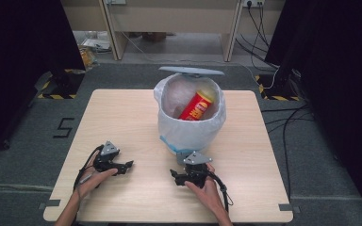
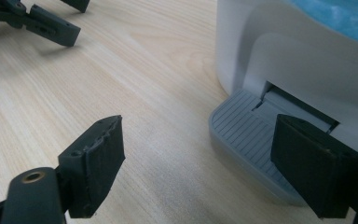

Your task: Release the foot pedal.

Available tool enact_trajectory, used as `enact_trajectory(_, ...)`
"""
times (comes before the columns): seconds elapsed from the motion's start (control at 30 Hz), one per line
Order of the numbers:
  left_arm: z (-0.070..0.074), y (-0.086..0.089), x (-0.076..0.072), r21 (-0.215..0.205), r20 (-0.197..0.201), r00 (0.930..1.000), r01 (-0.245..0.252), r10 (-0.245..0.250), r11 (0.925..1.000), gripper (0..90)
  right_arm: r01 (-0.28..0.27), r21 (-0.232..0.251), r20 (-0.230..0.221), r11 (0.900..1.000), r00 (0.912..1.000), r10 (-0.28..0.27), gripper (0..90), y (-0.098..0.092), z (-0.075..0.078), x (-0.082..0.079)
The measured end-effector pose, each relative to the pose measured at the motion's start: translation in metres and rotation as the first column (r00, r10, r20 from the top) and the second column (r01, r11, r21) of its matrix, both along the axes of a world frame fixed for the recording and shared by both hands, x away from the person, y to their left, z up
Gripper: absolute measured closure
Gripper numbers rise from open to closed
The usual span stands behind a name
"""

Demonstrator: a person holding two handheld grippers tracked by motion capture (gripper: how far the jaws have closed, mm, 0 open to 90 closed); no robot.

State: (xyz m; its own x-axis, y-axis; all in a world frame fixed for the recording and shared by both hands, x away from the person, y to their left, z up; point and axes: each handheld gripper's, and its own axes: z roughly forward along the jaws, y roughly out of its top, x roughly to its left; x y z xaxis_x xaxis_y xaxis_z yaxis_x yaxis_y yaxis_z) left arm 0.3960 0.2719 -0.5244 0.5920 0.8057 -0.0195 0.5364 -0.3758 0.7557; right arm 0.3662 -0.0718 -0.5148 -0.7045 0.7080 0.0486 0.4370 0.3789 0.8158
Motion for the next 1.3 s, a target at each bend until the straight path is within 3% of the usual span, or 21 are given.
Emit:
enact_trajectory(0.3,0.0,0.0,0.0,0.0,0.0,1.0,-0.001,0.001,1.0,18.1,0.008,0.01,0.003,1.0,1.0,-0.008,18.3,-0.002,0.001,-0.003)
enact_trajectory(0.57,0.0,0.0,0.0,0.0,0.0,1.0,0.0,0.0,1.0,18.0,0.018,0.078,0.028,0.997,0.9994,-0.021,19.3,-0.008,0.007,-0.006)
enact_trajectory(0.6,0.0,0.0,0.0,0.0,0.0,1.0,0.0,0.0,1.0,17.9,0.019,0.086,0.011,0.996,0.9997,-0.02,19.5,-0.01,0.008,-0.007)
enact_trajectory(0.8,0.0,0.0,0.0,0.0,0.0,1.0,0.0,0.0,1.0,17.9,0.033,0.095,0.01,0.995,0.9994,-0.034,19.2,-0.019,0.012,-0.01)
enact_trajectory(1.0,0.0,0.0,0.0,0.0,0.0,1.0,0.0,0.0,1.0,17.9,0.056,0.075,0.024,0.996,0.9981,-0.057,19.1,-0.037,0.017,-0.018)
enact_trajectory(1.3,0.0,0.0,0.0,0.0,0.0,1.0,0.0,0.0,1.0,17.9,0.135,0.066,0.009,0.989,0.9907,-0.136,18.7,-0.074,0.017,-0.023)
